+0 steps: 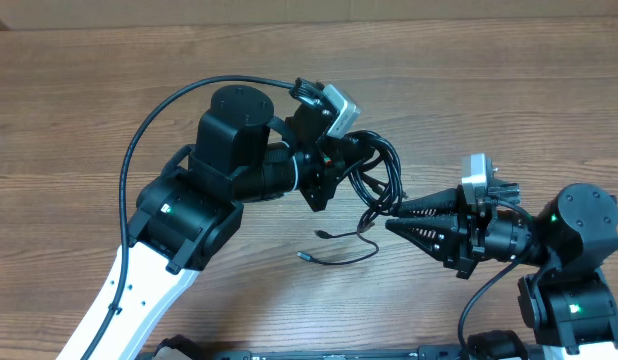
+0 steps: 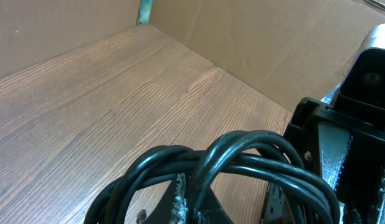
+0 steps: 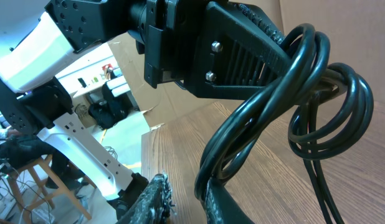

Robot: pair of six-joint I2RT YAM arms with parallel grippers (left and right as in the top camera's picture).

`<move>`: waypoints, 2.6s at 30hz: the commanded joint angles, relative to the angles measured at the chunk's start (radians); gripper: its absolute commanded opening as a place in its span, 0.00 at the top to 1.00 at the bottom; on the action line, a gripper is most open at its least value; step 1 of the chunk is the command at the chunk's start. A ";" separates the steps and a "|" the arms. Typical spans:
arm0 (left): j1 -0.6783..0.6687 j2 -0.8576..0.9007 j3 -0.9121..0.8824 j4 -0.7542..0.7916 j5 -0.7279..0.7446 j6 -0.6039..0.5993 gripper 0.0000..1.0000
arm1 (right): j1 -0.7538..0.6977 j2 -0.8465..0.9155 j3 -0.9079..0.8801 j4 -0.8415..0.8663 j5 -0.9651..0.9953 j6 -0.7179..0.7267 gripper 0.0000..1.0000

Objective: Untangle cables

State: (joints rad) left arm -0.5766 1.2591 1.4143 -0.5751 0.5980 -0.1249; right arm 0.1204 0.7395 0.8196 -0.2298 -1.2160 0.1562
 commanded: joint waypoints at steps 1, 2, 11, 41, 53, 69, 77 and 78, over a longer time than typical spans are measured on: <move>-0.006 -0.004 0.009 0.011 -0.021 -0.019 0.96 | 0.004 -0.006 0.019 -0.001 -0.017 0.000 0.82; -0.006 -0.004 0.009 0.011 -0.049 -0.041 0.96 | 0.004 -0.006 0.019 -0.002 -0.017 0.000 0.82; -0.006 -0.004 0.009 0.010 -0.245 -0.231 0.96 | 0.004 -0.006 0.019 -0.010 -0.021 0.004 0.85; -0.006 -0.005 0.009 -0.066 -0.236 -0.027 0.96 | 0.004 -0.006 0.019 -0.190 0.414 0.202 0.02; -0.006 -0.005 0.009 -0.113 -0.164 0.216 0.96 | 0.004 -0.005 0.074 -0.182 0.315 0.162 0.12; -0.006 -0.004 0.009 -0.014 0.068 0.034 0.96 | 0.004 -0.005 0.074 -0.187 0.253 -0.053 0.96; -0.005 -0.005 0.009 -0.040 -0.074 -0.046 0.15 | 0.004 -0.005 0.074 -0.272 0.253 -0.177 0.96; -0.005 -0.005 0.009 -0.044 -0.072 0.004 0.09 | 0.004 -0.005 0.074 -0.286 0.253 -0.195 0.96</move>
State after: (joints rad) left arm -0.5823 1.2591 1.4143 -0.6121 0.5446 -0.1848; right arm 0.1204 0.7422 0.8658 -0.4984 -0.9539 0.0452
